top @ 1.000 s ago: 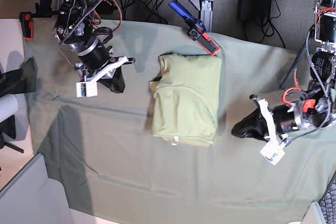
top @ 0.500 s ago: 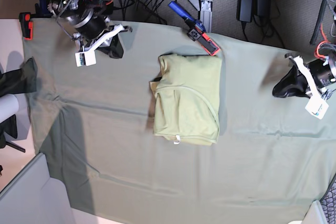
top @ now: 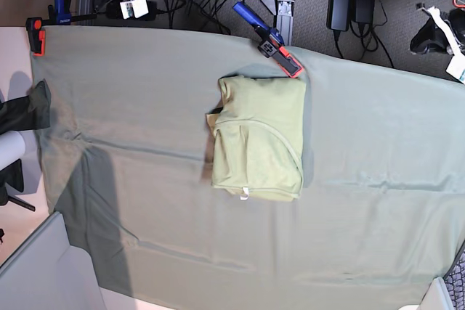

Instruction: Fold the T-shirt properly

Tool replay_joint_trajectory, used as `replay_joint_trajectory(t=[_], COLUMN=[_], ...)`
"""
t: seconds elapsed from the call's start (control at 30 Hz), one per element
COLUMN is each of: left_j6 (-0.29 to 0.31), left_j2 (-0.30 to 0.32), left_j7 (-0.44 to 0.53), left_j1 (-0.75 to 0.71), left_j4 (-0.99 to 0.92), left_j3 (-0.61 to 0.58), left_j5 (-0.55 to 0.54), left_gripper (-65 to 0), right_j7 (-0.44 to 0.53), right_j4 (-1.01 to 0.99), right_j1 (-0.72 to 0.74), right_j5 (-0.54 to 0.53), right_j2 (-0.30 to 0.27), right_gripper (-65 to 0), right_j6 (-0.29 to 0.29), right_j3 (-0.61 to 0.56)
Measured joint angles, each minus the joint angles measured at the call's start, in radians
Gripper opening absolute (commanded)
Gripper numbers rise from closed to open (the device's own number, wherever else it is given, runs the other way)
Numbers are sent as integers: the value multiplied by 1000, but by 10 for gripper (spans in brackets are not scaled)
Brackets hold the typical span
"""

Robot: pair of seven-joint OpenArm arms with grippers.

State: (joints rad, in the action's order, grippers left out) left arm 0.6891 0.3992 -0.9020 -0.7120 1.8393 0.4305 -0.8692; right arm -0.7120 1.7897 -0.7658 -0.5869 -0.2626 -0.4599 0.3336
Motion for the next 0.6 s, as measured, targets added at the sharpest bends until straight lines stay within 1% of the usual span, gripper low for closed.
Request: replay_joint_trajectory(t=[0.1, 0.2, 0.33, 0.47, 0.6], left_j6=[0, 0, -3, -123, -217], left_j2=[0, 0, 0, 0, -1], left_j7=[23, 42, 106, 159, 170], left_j1=[-9, -9, -8, 13, 92], left_j4=[-64, -174, -331, -487, -643], left_j3=[0, -6, -53, -162, -315], left_j5=[50, 110, 220, 354, 449], left_gripper=[-650, -650, -650, -650, -650], right_j7=[10, 17, 17, 18, 23], right_j4=[-34, -98, -222, -374, -537], right_j1=[-19, -12, 5, 65, 146], right_j5=[-4, -11, -1, 11, 8], right_j2=[-1, 0, 0, 0, 0], right_gripper=[-650, -650, -650, -650, -650], right_j6=[0, 0, 0, 1, 2], right_j3=[0, 0, 0, 0, -1])
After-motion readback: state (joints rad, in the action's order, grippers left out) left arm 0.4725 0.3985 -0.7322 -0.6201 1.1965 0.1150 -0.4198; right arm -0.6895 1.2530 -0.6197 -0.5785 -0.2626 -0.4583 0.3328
